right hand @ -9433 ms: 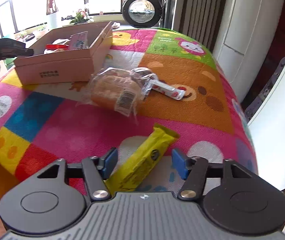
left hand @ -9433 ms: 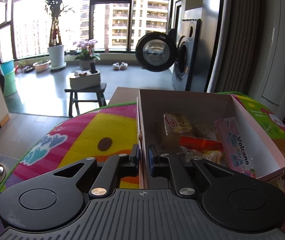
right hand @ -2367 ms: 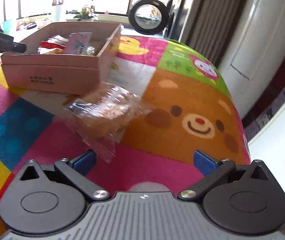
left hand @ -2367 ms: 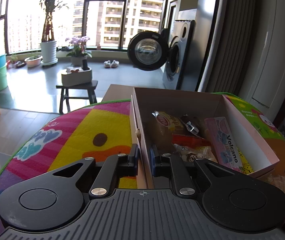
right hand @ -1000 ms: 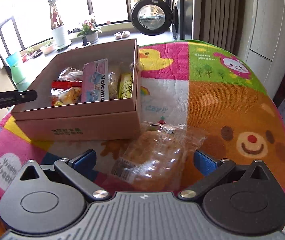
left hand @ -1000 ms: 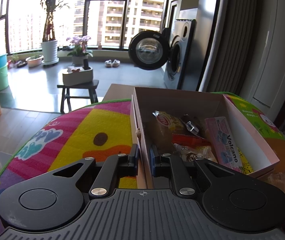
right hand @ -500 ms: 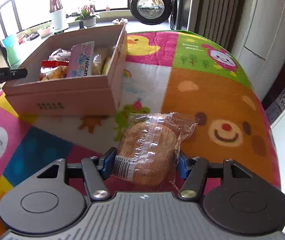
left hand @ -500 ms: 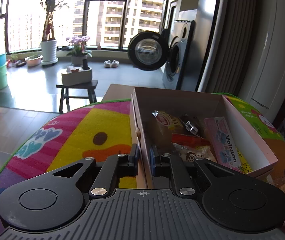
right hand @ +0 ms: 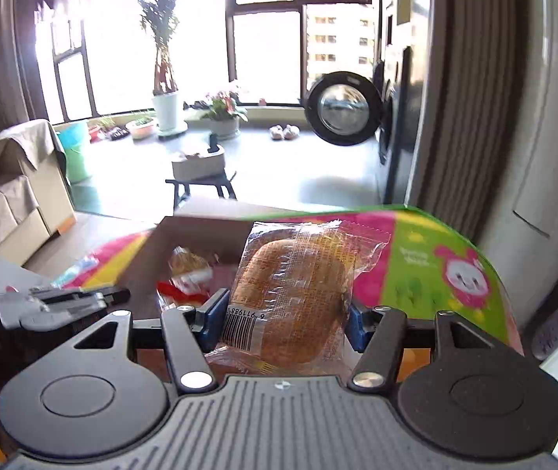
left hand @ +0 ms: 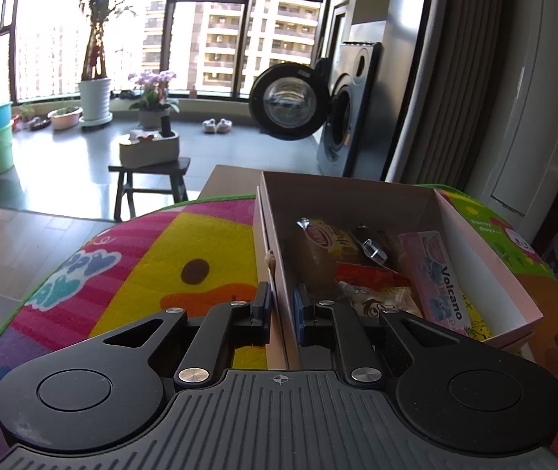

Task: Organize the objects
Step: 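Lift the bread bun and lower it into the pink box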

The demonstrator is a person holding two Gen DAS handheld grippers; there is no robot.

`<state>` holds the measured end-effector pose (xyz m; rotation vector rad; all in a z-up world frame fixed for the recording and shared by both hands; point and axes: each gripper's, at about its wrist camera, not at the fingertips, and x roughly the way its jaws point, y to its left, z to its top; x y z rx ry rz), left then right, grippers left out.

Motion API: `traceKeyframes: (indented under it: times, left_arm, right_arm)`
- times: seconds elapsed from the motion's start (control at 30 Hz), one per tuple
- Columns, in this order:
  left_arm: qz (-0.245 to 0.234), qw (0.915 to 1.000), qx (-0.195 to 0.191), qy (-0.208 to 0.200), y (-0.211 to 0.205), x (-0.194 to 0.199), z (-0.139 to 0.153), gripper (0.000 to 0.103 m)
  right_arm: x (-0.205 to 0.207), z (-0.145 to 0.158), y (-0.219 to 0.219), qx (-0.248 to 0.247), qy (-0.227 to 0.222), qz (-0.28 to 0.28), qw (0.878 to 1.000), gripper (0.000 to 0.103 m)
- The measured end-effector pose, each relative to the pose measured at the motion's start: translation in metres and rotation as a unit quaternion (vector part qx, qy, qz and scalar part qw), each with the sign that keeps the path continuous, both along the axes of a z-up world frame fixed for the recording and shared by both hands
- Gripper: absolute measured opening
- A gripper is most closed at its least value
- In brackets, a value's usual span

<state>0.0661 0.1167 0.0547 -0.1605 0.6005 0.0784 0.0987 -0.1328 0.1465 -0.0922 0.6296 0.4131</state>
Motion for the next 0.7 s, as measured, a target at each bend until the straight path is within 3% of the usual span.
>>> traceKeyframes:
  times: [0.17,0.37,0.53,0.7]
  left_arm:
    - [-0.003,1.0,-0.002,0.0,0.001,0.001,0.0,0.014]
    - [-0.008,0.9999,-0.005,-0.003,0.002,0.001,-0.001,0.015]
    - [-0.009,0.9999,-0.012,-0.006,0.004,-0.001,-0.002,0.015]
    - [-0.008,0.9998,-0.017,-0.008,0.005,0.0,-0.003,0.015]
  right_arm:
    - [0.067,-0.01,0.05,0.032,0.028,0.027,0.999,0.059]
    - [0.132,-0.077,0.082,-0.005,0.117,0.006,0.993,0.058]
    - [0.134,-0.09,0.078,0.01,0.145,0.002,0.989,0.059]
    - [0.115,-0.075,0.075,-0.001,0.111,0.005,0.994,0.068]
